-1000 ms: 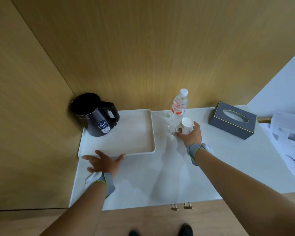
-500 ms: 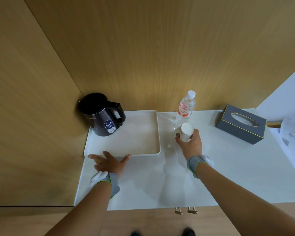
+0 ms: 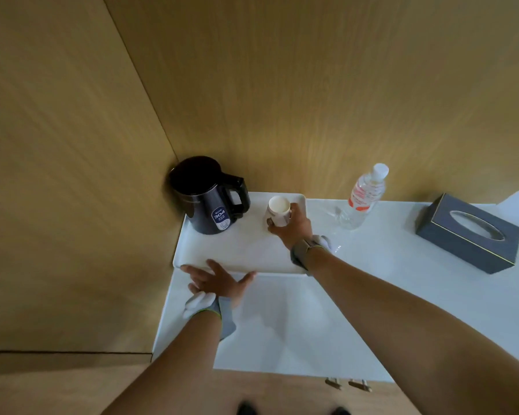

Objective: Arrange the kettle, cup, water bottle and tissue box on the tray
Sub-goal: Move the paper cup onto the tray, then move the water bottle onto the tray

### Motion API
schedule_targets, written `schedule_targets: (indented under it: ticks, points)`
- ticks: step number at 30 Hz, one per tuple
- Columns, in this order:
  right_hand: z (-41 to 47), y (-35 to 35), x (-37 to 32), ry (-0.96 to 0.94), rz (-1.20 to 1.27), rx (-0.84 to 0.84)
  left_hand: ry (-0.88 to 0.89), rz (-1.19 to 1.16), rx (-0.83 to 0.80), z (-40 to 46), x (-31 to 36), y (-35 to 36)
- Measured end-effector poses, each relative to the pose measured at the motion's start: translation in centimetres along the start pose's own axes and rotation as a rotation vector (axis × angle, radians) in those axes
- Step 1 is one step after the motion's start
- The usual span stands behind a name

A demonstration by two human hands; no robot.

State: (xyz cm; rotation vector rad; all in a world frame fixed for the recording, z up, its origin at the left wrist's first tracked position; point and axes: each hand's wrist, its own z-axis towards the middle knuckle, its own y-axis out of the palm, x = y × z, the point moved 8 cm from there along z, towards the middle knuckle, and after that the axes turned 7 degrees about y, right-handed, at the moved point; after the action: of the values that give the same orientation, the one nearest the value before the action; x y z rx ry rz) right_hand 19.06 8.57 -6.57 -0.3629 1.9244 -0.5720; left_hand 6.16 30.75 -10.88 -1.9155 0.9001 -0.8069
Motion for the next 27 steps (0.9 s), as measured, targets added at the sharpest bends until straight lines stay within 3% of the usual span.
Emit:
schedule_targets:
  ticks: [9,18,21,27]
  points:
    - [2.5,2.5,-1.3,0.006,-0.067,0.008,0.045,-0.077,0.08,0.0,0.5,0.2]
    - [2.2,2.4,-0.8,0.021,0.024,-0.018,0.029,0.017,0.018,0.3,0.3,0.5]
    - [0.3,1.2,0.4,0.001,0.047,-0.011,0.037,0.025,0.022,0.2,0.4,0.4]
    - [-3.4,-5.5,5.5,-0.032,0.287,0.159,0.029,0.004,0.092,-0.1,0.5,0.2]
